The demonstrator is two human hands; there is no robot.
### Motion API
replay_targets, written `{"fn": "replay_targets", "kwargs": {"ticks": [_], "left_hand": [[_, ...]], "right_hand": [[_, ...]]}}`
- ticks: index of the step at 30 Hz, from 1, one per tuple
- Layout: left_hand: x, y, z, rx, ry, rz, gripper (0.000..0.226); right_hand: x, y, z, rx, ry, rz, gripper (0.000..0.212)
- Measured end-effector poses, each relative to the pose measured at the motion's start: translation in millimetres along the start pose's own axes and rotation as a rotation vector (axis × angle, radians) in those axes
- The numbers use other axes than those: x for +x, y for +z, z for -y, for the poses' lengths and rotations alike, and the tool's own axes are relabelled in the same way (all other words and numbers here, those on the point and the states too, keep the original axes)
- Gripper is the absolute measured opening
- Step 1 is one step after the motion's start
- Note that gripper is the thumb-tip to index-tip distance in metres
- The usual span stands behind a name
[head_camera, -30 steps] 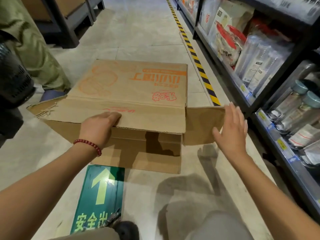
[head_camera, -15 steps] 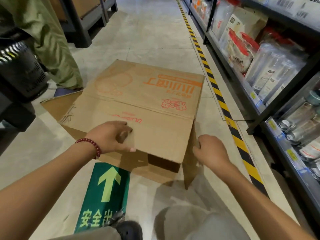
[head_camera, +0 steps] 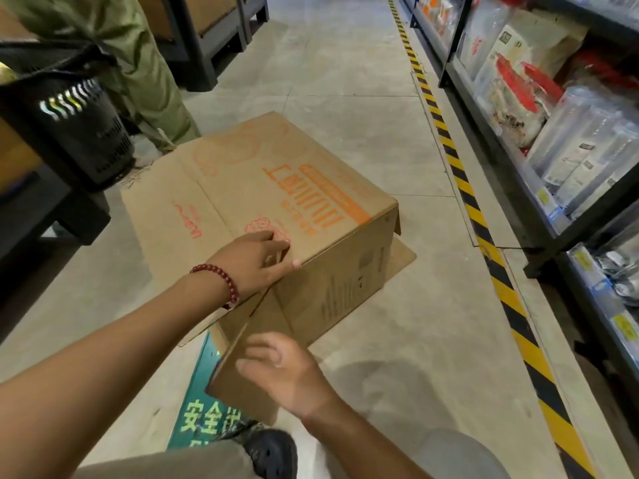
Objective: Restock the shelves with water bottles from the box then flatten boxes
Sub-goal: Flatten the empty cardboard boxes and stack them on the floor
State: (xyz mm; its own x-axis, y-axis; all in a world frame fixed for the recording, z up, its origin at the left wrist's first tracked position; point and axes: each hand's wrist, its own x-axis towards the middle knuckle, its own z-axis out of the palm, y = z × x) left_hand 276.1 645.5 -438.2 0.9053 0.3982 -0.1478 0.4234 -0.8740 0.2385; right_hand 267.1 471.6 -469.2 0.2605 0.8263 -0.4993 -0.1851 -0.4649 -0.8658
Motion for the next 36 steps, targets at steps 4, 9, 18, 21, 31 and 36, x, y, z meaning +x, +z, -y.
{"fn": "replay_targets", "kwargs": {"ticks": [4,9,18,21,31,36], "left_hand": [[-10.9,-1.6,-7.8,0.062,-0.029,0.186,0.134],[-11.7,7.8,-13.4,0.354,-0.005,0.246,0.131],[-7.2,0.9,6.0,0.363,0.038,0.245,0.115],[-9.1,2.4,11.2,0.344,0.041,0.250,0.115],[-17.8,5.9,31.4,0.233,0.046,0.199,0.104],[-21.4,8.3,40.5,0.196,0.124,0.102,0.096]], "right_hand": [[11.5,-30.8,-0.8,-0.092,-0.079,-0.155,0.029],[23.8,-102.4,1.4,-0.257,-0.167,-0.683,0.018],[78.4,-196.8,60.6,-0.736,-0.281,-0.961,0.062],[102.4,-215.3,62.7,-0.799,-0.150,-0.803,0.072],[87.1,-190.4,31.1,-0.494,-0.248,-0.910,0.055],[56.6,-156.5,8.8,-0.426,-0.164,-1.080,0.061]]}}
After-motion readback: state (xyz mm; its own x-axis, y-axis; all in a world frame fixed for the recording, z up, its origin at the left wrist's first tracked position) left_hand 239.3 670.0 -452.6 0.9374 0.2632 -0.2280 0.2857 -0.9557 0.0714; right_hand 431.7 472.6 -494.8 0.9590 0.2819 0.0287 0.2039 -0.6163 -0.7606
